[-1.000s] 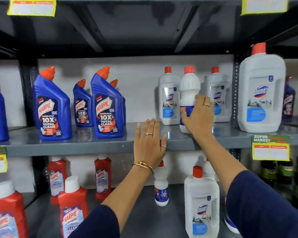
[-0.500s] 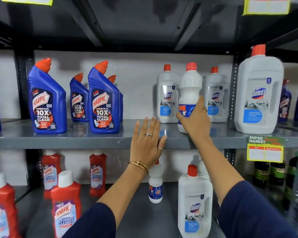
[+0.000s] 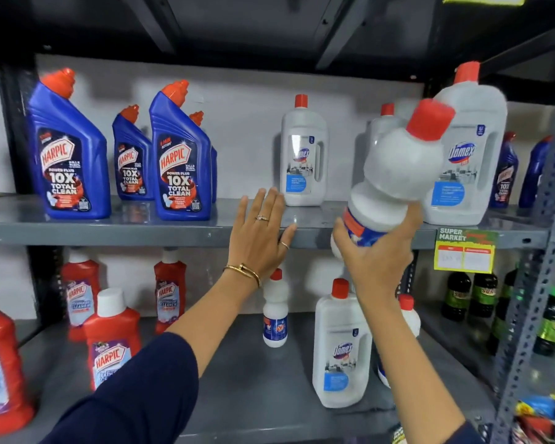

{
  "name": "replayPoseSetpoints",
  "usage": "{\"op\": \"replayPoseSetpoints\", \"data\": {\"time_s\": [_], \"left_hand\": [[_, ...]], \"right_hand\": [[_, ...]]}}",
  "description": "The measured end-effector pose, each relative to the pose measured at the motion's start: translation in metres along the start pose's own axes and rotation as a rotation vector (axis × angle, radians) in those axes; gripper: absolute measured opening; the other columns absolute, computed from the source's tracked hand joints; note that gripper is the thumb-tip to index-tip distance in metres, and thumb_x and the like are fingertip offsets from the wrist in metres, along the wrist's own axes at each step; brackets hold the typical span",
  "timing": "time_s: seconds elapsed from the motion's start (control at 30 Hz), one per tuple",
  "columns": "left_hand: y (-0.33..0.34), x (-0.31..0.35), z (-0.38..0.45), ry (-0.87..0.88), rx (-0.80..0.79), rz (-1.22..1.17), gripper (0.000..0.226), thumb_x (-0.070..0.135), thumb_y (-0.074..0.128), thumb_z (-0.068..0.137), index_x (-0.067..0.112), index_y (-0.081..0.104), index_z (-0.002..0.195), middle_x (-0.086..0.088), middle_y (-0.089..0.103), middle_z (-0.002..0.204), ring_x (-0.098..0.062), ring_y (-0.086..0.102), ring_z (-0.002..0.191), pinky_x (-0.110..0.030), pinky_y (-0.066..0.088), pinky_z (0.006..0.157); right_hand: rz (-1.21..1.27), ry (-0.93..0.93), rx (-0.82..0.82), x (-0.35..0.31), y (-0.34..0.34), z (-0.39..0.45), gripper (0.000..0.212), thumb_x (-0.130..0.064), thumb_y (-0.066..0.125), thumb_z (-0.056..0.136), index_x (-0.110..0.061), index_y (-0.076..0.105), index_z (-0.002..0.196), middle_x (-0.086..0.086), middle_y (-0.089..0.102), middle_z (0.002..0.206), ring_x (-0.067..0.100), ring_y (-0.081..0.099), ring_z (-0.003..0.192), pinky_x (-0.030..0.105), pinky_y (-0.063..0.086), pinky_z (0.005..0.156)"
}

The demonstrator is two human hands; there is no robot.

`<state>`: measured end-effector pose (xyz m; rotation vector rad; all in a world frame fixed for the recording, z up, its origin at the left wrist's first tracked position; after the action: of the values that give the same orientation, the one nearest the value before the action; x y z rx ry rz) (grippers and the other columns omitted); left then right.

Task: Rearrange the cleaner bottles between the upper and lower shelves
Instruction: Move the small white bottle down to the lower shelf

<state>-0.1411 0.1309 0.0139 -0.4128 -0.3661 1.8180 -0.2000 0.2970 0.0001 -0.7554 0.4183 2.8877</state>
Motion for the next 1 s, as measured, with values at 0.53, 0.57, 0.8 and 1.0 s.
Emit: {"op": "replayPoseSetpoints", "data": {"time_s": [0.53, 0.57, 0.8, 1.0], "left_hand": [[0.001, -0.007, -0.003, 0.029, 0.002, 0.090, 0.052, 0.033, 0.035, 0.090, -0.006, 0.049, 0.122, -0.024, 0.057, 0.123, -0.039, 0.048, 0.119, -0.053, 0.021, 0.104], [0.001, -0.007, -0.003, 0.031, 0.002, 0.101, 0.054, 0.034, 0.031, 0.089, -0.006, 0.050, 0.121, -0.023, 0.058, 0.123, -0.038, 0.049, 0.119, -0.053, 0.022, 0.104], [0.006, -0.007, -0.003, 0.063, 0.038, 0.163, 0.056, 0.035, 0.028, 0.088, -0.004, 0.049, 0.123, -0.021, 0.057, 0.126, -0.036, 0.047, 0.121, -0.050, 0.019, 0.105], [0.008, -0.008, -0.003, 0.065, 0.055, 0.189, 0.056, 0.036, 0.029, 0.089, -0.003, 0.050, 0.122, -0.020, 0.058, 0.124, -0.035, 0.048, 0.120, -0.046, 0.015, 0.105]], "right_hand": [[-0.062, 0.455, -0.435, 0.122, 0.025, -0.213, 0.078, -0.030, 0.086, 0.052, -0.044, 0.034, 0.109, -0.015, 0.052, 0.101, 0.010, 0.052, 0.092, 0.025, 0.043, 0.081], [-0.080, 0.474, -0.452, 0.130, 0.026, -0.221, 0.078, -0.029, 0.086, 0.052, -0.041, 0.036, 0.110, -0.014, 0.052, 0.100, 0.012, 0.052, 0.092, 0.027, 0.044, 0.081], [-0.175, 0.527, -0.638, 0.167, 0.039, -0.254, 0.074, -0.025, 0.083, 0.056, -0.020, 0.043, 0.118, 0.004, 0.061, 0.108, 0.019, 0.057, 0.094, 0.037, 0.052, 0.087], [-0.224, 0.482, -0.623, 0.171, 0.041, -0.260, 0.065, -0.023, 0.084, 0.057, -0.017, 0.047, 0.110, 0.005, 0.064, 0.101, 0.020, 0.059, 0.089, 0.037, 0.054, 0.084]]}}
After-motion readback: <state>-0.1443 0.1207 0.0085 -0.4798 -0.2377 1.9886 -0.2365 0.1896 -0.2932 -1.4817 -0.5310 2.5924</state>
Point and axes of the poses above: each hand's wrist, its own z-axis towards the middle knuckle, its own y-axis out of the palm, x = y × z, the point moved 4 cm from there along z, towards the middle knuckle
